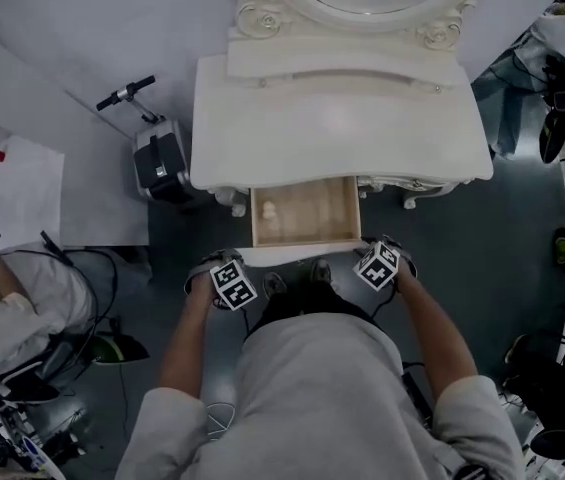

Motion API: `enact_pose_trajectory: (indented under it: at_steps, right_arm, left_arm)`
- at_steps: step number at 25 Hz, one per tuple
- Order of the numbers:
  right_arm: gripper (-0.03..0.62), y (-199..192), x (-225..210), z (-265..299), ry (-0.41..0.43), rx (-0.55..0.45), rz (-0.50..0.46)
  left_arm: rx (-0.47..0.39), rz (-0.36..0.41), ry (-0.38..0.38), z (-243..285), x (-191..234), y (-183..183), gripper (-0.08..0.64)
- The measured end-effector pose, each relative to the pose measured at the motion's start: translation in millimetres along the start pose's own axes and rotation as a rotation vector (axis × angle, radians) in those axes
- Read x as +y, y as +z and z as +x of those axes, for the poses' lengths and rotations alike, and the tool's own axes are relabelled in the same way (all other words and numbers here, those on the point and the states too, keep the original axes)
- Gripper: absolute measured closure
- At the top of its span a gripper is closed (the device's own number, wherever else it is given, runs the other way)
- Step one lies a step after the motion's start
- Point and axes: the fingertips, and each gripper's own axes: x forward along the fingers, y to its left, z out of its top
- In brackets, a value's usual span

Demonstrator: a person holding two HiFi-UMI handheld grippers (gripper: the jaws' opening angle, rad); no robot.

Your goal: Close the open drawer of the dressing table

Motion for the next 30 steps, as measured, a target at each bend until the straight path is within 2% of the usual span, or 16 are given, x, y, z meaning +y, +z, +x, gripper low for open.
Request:
enact_pose_trajectory:
  at_steps: [3,7,9,18,21,23,30]
  right_arm:
    - [0.43,0.6,-1.3,0.9,0.009,0.002,0.011]
    - [0.43,0.8,-0.2,0.6,0.007,-0.013,0.029]
    - [0.43,0.7,0.4,0.1,0.004,-0.018,0.032]
    - [0.43,0.6,1.8,-0.5,0.006,-0.008,0.036]
    - [0.43,-0.5,4.2,0.6,0.007,-0.009,0.038]
    - [0.43,-1.6,6.1,1.3,0.006,-0.011,0.038]
    - [0.43,-5.0,9.9,-0.3,-0.002,-0.013,0.045]
  left_arm:
    - [0.004,0.068,0.042,0.9,1.1,0.2,0.531]
    - [-0.017,-0.008,0.009,1.1,2.3,-1.6,0.531]
    - [-0.018,-0.021,-0.004,0.5,2.4,-1.8,0.531]
    - [-0.003,0.063,0.012,-0.4,1.9,-1.9,0.528]
    - [-0.022,0.071,0.007,-0.6,6.4,-3.4,0.469]
    - [-0.03,0.082,-0.014,0.2,7.6,-4.0,0.431]
    - [-0.012,0.114,-0.158,2.0,1.6,-3.4,0.423]
